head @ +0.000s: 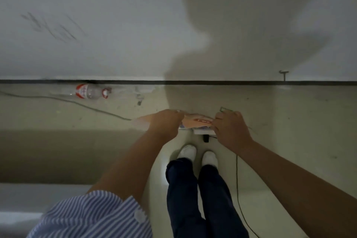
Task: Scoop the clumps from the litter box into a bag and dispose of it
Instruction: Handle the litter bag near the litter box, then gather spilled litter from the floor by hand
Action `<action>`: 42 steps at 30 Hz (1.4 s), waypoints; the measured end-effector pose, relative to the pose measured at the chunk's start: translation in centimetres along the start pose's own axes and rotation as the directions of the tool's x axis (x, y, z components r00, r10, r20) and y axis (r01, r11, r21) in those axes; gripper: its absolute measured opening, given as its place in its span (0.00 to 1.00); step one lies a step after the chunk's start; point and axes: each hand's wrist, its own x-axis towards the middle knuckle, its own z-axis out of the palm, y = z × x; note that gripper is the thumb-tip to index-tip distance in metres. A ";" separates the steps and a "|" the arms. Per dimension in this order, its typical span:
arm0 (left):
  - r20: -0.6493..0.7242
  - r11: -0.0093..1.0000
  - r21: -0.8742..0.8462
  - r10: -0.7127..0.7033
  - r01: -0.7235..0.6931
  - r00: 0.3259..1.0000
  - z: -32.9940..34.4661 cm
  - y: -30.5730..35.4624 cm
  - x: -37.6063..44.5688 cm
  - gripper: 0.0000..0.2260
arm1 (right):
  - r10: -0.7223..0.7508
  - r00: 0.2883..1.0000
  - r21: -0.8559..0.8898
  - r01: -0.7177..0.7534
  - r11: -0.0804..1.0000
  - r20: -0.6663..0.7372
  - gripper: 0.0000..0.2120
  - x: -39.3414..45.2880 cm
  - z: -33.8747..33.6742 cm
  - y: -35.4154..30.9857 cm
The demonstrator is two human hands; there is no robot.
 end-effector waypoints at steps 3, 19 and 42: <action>0.034 0.997 0.071 0.025 -0.027 0.999 0.5 -1.0 4.2 0.15 | 0.049 0.998 -0.072 -0.045 0.996 0.048 0.16 3.0 2.6 1.2; 0.084 0.999 0.040 -0.008 0.005 0.996 0.1 0.5 15.4 0.15 | 0.512 0.857 -0.030 -0.511 0.859 0.055 0.09 7.9 4.1 7.3; 0.208 0.515 0.484 0.717 -0.707 0.665 -7.0 24.7 -1.7 0.23 | 0.949 0.307 0.386 -0.886 0.258 0.070 0.24 -21.8 -6.6 3.5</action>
